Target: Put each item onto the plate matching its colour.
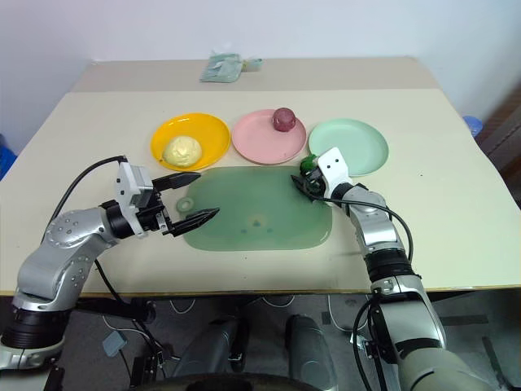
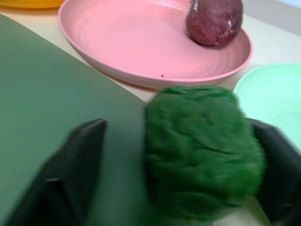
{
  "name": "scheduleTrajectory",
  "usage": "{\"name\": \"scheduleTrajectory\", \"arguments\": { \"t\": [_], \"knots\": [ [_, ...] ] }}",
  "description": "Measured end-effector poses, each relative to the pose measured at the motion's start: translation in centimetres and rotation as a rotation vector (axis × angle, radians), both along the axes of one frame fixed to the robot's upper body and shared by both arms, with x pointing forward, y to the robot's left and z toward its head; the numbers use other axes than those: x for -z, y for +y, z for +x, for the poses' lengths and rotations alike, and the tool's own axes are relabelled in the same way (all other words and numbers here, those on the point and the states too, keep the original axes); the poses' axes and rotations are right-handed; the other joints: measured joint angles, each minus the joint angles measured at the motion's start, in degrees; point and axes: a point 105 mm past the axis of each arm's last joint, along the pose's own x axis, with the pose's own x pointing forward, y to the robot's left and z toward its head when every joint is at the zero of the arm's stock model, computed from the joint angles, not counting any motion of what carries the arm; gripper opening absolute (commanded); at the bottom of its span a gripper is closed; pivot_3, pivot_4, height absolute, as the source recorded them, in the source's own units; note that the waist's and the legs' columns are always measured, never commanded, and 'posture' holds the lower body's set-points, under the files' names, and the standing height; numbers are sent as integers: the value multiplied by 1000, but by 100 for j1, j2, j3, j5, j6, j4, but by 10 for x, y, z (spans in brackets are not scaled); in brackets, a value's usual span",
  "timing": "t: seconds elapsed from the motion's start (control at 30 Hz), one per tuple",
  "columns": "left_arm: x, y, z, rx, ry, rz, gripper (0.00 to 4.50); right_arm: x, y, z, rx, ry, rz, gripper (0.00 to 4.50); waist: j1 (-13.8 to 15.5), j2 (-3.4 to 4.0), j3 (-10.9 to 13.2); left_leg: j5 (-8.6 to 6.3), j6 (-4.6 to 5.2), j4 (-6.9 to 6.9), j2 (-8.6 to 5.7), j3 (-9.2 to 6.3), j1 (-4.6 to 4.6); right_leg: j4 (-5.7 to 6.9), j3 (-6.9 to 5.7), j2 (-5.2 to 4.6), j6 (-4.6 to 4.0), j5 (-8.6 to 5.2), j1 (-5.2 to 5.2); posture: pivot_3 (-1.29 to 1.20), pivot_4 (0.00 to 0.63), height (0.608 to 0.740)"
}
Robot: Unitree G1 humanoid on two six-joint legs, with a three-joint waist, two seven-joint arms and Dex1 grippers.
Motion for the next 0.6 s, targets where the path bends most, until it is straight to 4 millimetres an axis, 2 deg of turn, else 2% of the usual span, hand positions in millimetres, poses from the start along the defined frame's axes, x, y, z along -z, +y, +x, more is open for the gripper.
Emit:
{"name": "scheduleTrajectory", "arguments": {
  "t": [0.07, 0.37, 0.43, 0.5, 0.57, 0.6],
  "knots": [
    [0, 0, 0, 0, 0, 0, 4500, -2, 0, 1, 3, -8, 3, 1714, -7, 0, 0, 0, 0, 0, 0, 0, 0, 0, 0, 0, 0, 0, 0, 0, 150, 740],
    [0, 0, 0, -1, -2, -1, 4500, -30, -5, 14, 53, -92, 37, 1647, -85, 2, 1, 0, 0, -5, 0, 0, 0, 0, 0, 1, 0, 0, -2, 0, 150, 740],
    [0, 0, 0, -2, -2, -4, 4500, -38, -14, 24, 108, -111, 42, 1647, -87, 3, 2, 0, -1, -5, 0, 0, 0, 0, 0, 1, 0, 0, -2, 0, 150, 740],
    [2, -1, 0, -5, 1, -11, 4500, -47, -33, 38, 197, -124, 27, 1647, -73, 5, 4, 1, -1, -4, -1, 1, -1, -1, 0, 0, -1, 0, -2, 0, 150, 740],
    [3, -1, 0, -13, 5, -20, 4500, -57, -52, 44, 266, -139, 34, 2668, -68, 4, 4, 1, -1, -7, -1, 0, -2, -6, -3, 0, -1, -1, -1, 0, 150, 740],
    [4, -1, 0, -20, 7, -22, 4500, -59, -59, 46, 291, -140, 31, 3040, -76, 4, 4, 1, -1, -10, -1, 0, -2, -9, -2, 0, -1, -1, -1, 0, 150, 740]
  ]
}}
